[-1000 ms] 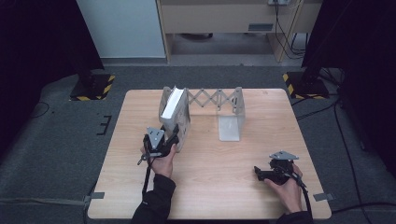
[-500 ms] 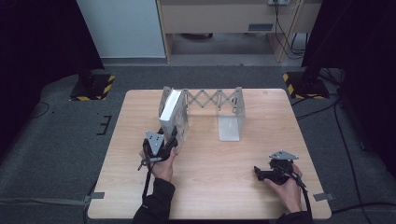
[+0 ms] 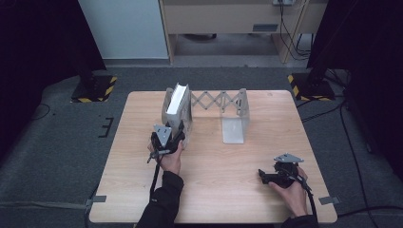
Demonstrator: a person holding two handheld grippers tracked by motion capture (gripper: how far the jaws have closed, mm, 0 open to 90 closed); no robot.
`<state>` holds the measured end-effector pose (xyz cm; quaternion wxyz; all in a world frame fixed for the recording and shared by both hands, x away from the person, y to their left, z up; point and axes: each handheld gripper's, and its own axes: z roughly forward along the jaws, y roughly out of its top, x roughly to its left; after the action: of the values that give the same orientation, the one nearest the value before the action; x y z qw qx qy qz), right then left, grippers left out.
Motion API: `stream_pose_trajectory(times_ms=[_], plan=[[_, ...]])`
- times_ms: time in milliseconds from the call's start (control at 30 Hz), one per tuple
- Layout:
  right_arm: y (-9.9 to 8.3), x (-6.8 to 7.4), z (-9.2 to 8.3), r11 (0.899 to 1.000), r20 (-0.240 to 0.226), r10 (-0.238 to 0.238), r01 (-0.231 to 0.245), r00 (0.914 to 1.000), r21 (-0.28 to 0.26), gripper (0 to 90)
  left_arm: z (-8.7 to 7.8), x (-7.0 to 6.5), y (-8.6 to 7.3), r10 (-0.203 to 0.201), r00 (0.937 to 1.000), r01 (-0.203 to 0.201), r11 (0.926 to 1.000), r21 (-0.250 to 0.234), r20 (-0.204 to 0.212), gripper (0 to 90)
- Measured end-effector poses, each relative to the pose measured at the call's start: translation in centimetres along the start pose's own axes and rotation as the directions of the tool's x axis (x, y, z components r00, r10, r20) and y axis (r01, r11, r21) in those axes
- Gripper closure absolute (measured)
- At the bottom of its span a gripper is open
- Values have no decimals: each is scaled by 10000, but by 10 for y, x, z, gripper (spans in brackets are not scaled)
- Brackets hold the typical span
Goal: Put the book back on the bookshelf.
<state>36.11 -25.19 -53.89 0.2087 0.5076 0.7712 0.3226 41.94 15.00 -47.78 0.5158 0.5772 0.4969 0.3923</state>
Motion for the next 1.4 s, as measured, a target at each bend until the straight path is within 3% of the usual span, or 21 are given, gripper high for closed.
stream_pose_trajectory(times_ms=[167,300,400,767,1100,1400], plan=[[0,0,0,10000,-47,-56,56,10000,-1,36,-1,3,0,23,9984,-34,9998,188,562,496],[0,0,0,10000,-42,-55,55,10000,-17,36,-10,12,-4,-465,9917,419,9983,408,1199,477],[0,0,0,10000,-41,-57,56,10000,-18,36,-15,17,-8,-559,9885,470,9967,660,1403,474],[0,0,0,10000,-56,-60,60,10000,-3,36,-7,14,-7,-790,9898,694,9942,827,1185,505],[0,0,0,10000,-63,-27,27,10000,8,36,2,5,-3,-331,9907,202,9950,980,1321,501],[0,0,0,10000,-61,-54,54,10000,2,36,9,0,-3,-271,9907,136,9948,1014,1337,488]])
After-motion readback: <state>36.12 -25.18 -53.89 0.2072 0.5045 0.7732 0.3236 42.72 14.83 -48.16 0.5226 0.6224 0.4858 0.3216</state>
